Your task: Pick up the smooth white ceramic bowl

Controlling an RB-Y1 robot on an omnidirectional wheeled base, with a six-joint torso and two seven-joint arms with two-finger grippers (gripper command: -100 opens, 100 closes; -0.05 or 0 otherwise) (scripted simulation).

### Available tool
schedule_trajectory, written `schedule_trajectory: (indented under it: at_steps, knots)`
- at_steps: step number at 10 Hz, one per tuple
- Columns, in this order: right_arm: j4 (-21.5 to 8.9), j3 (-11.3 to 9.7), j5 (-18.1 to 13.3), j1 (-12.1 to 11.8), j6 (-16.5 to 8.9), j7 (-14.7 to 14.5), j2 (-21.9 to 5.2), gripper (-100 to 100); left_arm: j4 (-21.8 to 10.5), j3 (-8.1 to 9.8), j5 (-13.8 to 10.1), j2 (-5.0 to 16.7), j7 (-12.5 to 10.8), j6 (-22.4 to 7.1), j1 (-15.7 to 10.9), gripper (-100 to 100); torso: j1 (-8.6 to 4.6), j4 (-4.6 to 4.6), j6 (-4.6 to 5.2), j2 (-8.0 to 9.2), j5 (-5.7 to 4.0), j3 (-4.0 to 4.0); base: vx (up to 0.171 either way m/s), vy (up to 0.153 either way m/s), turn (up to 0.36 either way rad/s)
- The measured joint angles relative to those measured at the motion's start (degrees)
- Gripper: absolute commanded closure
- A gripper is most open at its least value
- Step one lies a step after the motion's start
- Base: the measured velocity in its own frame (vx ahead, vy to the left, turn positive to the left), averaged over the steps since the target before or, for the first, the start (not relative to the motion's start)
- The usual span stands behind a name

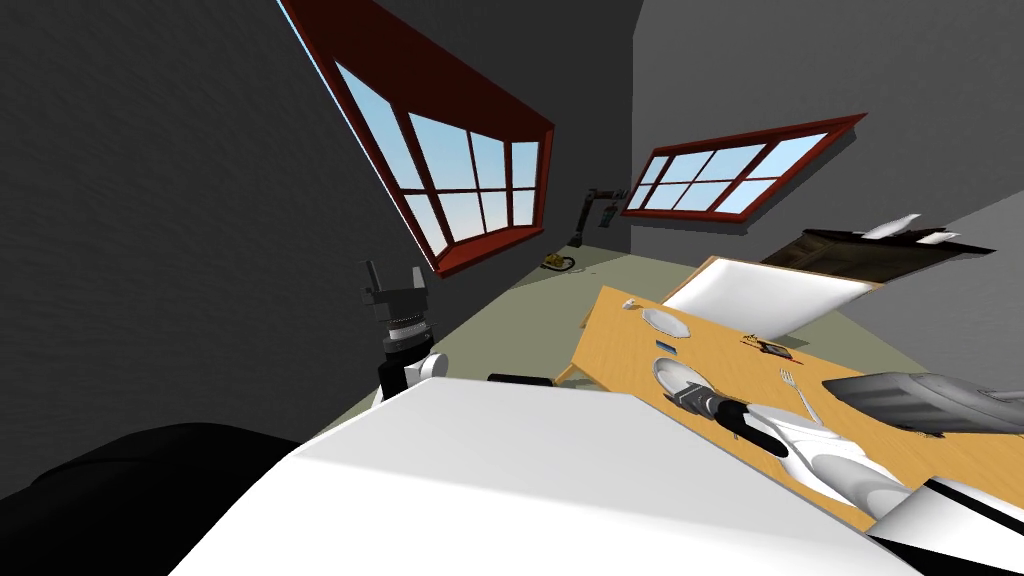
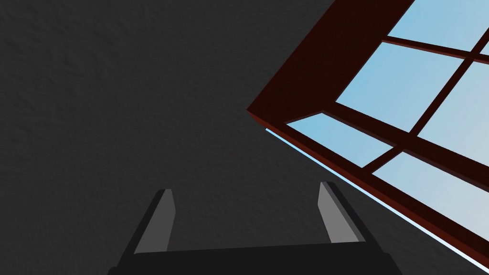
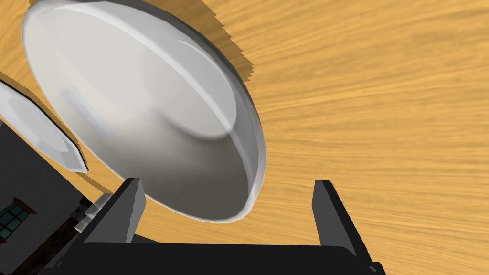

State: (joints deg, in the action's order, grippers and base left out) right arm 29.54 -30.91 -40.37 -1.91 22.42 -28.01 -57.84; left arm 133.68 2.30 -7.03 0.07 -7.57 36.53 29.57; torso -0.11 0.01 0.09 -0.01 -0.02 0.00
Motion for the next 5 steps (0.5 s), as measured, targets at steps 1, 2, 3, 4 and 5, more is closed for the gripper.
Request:
schedule_trajectory:
  at_steps: [1,2,3,4,5]
  knots:
    - [-1.15,0.02,0.00,0.44,0.23,-0.33,0.51,-100,0.00,0.00,0.00,0.00,0.00,0.00,0.00,0,0.01,0.00,-0.01,-0.01,-0.01,-0.01,0.009,-0.004,0.000]
    - [-2.38,0.21,0.02,0.88,0.75,-1.07,0.95,-100,0.00,0.00,0.00,0.00,0.00,0.00,0.00,0,0.05,0.00,0.00,0.03,0.00,0.01,0.022,-0.010,0.045]
    - [-1.18,-0.66,-0.13,-0.27,0.10,-0.58,1.15,-100,0.00,0.00,0.00,0.00,0.00,0.00,0.00,0,0.04,0.00,0.00,0.01,0.00,0.01,0.022,-0.013,0.026]
    - [-2.12,-0.85,-0.17,-0.02,0.22,-0.74,1.78,-100,0.00,0.00,0.00,0.00,0.00,0.00,0.00,0,0.03,0.00,-0.01,0.00,0.00,0.00,0.010,-0.009,0.000]
    - [-2.90,-0.86,-0.19,0.27,0.61,-1.10,2.06,-100,0.00,0.00,0.00,0.00,0.00,0.00,0.00,0,0.04,0.00,0.00,0.03,0.01,0.01,0.000,0.000,0.000]
